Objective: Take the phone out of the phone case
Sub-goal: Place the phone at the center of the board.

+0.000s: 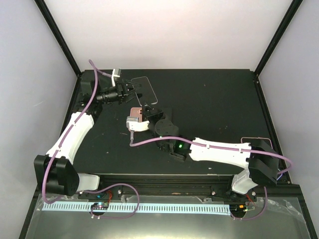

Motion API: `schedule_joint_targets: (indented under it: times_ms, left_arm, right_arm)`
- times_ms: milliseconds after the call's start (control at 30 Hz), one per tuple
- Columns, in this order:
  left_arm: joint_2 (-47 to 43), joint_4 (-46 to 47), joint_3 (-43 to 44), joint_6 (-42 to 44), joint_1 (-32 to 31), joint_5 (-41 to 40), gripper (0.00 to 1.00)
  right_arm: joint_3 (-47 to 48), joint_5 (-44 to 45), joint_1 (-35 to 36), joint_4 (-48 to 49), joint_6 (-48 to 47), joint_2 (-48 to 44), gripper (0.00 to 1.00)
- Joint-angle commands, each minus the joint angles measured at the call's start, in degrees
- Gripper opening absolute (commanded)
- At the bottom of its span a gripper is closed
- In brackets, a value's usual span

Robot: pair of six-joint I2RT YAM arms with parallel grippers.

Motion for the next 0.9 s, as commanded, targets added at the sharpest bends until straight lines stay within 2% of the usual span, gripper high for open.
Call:
schedule_joint_targets:
  times_ms: [0,233,400,433,500,700,767,867]
  left_arm:
    - [0.2,1.9,-1.3,-1.2,-0.3,-0.1,0.56]
    - [-0.2,2.8,-2.7,-1.8,-0.5,-0.7,0.22]
    - [-0.4,2.7,-2.7,-1.5,-0.5,-1.0,0.05]
    - [-0.4,2.7,-2.7,-1.4,-0.5,-1.1,0.02]
    - [-0.7,2.5,-2.7,-0.8,-0.5,-1.4,0.02]
    - [-0.8,0.7,-1.4,2.9,-0.2,-1.9,0.02]
    - [-0.6,-0.3,-0.9,4.9,-0.1,-2.0,0.02]
    - [-0.4,-2.3,-0.1,7.9,0.2,-2.5,0.02]
  right_arm:
    - [0.3,0.9,0.5,9.9,-3.7,-0.1,0.01]
    - [-0.7,1.2,1.0,12.3,-6.3,0.8,0.01]
    - [-1.6,1.4,1.0,11.6,-7.2,0.3,0.12]
    - [-1.8,1.4,1.0,10.9,-7.0,0.1,0.17]
    - [-1.9,1.4,1.0,8.8,-5.8,-0.7,0.35]
    - [-2.4,-0.2,0.9,-0.2,0.0,-3.3,0.67]
    - [-3.1,-0.8,0.9,-2.3,2.0,-4.0,0.76]
    - [-2.7,-1.7,0.6,-7.8,6.9,-5.2,0.84]
